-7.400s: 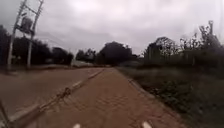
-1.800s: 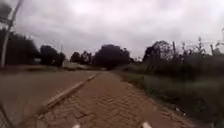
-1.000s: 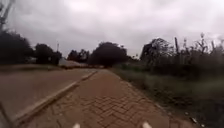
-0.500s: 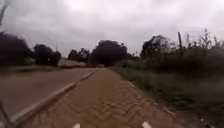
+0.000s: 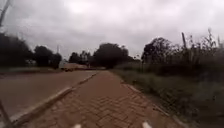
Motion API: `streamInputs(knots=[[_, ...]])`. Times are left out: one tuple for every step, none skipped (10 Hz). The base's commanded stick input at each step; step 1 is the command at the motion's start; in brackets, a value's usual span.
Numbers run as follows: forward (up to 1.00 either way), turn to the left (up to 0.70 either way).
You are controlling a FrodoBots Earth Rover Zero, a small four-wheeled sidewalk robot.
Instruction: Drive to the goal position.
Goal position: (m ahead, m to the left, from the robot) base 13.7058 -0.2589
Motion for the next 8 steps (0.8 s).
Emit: streamInputs(knots=[[0.5, 0.13], [0.5, 0.06], [0.5, 0.0], [0.5, 0.0], [0.5, 0.0], [0.5, 0.06], [0.5, 0.13], [0.5, 0.07]])
